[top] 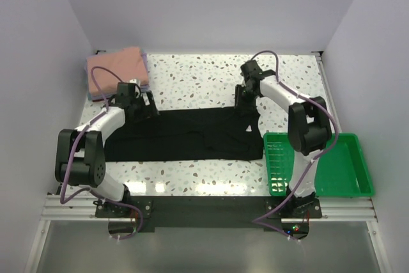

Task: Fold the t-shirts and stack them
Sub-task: Fold the tshirt

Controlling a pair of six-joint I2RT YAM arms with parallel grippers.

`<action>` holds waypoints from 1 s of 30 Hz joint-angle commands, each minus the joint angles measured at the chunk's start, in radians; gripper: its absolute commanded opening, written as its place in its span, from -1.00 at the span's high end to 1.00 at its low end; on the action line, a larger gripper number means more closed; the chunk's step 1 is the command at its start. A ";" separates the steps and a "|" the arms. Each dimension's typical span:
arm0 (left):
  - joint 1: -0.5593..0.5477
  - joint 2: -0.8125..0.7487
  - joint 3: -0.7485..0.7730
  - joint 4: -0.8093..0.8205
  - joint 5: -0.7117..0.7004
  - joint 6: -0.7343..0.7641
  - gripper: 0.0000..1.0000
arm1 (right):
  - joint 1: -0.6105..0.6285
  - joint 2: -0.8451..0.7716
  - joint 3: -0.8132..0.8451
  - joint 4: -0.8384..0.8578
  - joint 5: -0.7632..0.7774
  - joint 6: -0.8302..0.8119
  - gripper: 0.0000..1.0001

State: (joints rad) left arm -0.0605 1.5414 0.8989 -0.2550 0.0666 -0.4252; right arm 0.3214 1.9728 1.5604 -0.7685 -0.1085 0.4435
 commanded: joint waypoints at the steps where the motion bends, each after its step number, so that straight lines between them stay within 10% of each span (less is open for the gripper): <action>1: -0.001 0.022 -0.031 0.060 0.093 0.014 -0.86 | -0.002 0.012 -0.040 0.060 -0.034 0.057 0.24; 17: -0.002 0.028 -0.068 -0.032 -0.060 0.020 -0.90 | -0.041 0.339 0.300 -0.090 0.207 0.037 0.20; 30: -0.002 -0.024 0.007 -0.093 0.065 -0.029 -0.91 | -0.045 0.509 0.755 -0.100 0.058 0.015 -0.02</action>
State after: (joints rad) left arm -0.0643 1.5612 0.8417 -0.3103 0.1101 -0.4530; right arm 0.2886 2.5080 2.2814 -0.9051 -0.0128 0.4725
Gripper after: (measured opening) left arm 0.952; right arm 0.505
